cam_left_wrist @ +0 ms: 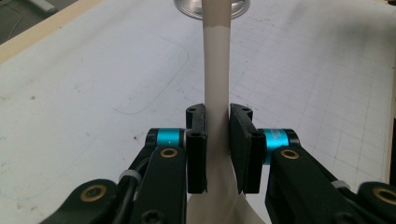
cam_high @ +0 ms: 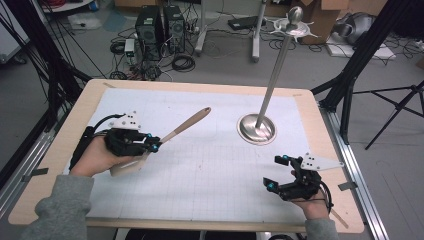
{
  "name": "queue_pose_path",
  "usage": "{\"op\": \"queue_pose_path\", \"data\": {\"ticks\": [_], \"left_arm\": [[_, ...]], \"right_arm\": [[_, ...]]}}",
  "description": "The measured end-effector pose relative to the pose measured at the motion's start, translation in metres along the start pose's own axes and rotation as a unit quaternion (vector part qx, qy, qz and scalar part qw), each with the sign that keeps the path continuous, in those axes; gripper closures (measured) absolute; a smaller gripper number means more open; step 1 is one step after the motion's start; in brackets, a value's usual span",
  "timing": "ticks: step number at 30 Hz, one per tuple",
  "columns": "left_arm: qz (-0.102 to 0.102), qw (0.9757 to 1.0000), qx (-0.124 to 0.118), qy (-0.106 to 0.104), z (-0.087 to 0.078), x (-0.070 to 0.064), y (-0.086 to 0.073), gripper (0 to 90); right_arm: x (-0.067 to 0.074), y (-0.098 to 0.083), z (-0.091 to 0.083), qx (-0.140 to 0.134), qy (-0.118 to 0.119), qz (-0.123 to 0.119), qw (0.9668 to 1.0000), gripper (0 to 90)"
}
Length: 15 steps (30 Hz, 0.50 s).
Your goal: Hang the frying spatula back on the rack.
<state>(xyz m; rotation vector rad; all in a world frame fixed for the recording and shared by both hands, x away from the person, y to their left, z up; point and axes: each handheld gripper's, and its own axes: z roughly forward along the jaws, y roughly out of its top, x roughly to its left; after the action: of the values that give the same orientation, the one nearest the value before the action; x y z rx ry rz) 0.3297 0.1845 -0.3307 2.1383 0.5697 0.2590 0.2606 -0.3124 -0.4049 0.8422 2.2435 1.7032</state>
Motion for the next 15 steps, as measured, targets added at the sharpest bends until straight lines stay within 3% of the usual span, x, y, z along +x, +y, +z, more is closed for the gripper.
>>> {"op": "queue_pose_path", "data": {"ticks": [7, 14, 15], "left_arm": [[0.007, 1.0, -0.002, 0.002, -0.001, 0.001, 0.016, 76.8], [0.002, 0.9999, -0.014, -0.004, -0.003, 0.005, 0.026, 76.8], [0.009, 0.9998, -0.015, -0.002, -0.003, 0.004, 0.027, 76.9]], "right_arm": [[0.002, 0.0, 0.001, 0.0, 0.005, 0.002, 1.0, 5.6], [0.001, 0.001, 0.0, -0.006, 0.003, 0.001, 1.0, 5.5], [0.001, 0.001, 0.0, -0.006, 0.003, 0.002, 1.0, 5.5]]}}
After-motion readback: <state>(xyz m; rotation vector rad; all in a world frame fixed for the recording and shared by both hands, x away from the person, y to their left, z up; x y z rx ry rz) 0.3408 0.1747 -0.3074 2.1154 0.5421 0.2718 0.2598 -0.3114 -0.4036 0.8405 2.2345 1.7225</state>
